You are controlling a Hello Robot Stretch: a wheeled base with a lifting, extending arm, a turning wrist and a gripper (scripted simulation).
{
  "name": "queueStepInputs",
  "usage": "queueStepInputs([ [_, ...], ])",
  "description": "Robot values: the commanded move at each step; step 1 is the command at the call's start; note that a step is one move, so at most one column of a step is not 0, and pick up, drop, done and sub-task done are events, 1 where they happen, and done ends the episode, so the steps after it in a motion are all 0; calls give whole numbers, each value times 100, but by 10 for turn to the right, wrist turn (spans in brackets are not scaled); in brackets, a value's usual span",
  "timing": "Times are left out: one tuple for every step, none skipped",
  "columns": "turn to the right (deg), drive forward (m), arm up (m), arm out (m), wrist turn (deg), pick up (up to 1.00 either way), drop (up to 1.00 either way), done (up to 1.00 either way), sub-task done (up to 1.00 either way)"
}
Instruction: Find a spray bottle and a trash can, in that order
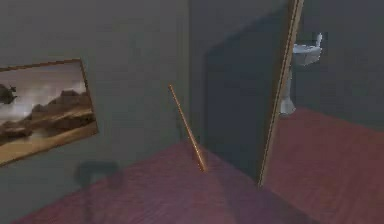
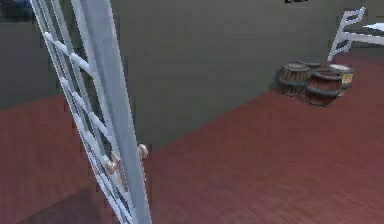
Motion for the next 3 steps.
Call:
queueStepInputs([
  [240,0,0,0,0,0,0,0,0],
  [0,40,0,0,0,0,0,0,0],
  [240,0,0,0,0,0,0,0,0],
])
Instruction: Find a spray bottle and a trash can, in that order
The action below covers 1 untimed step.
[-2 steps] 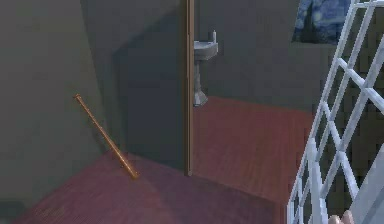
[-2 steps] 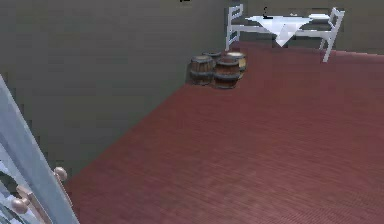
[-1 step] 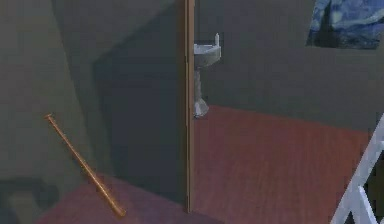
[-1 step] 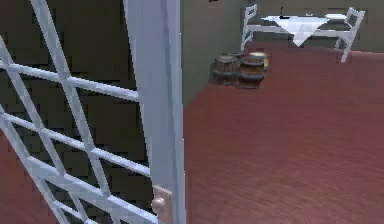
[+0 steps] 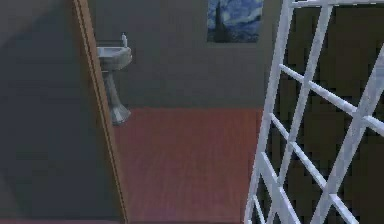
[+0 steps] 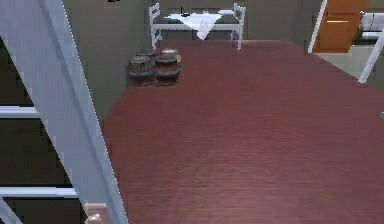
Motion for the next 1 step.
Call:
queueStepInputs([
  [0,100,0,0,0,0,0,0,0],
])
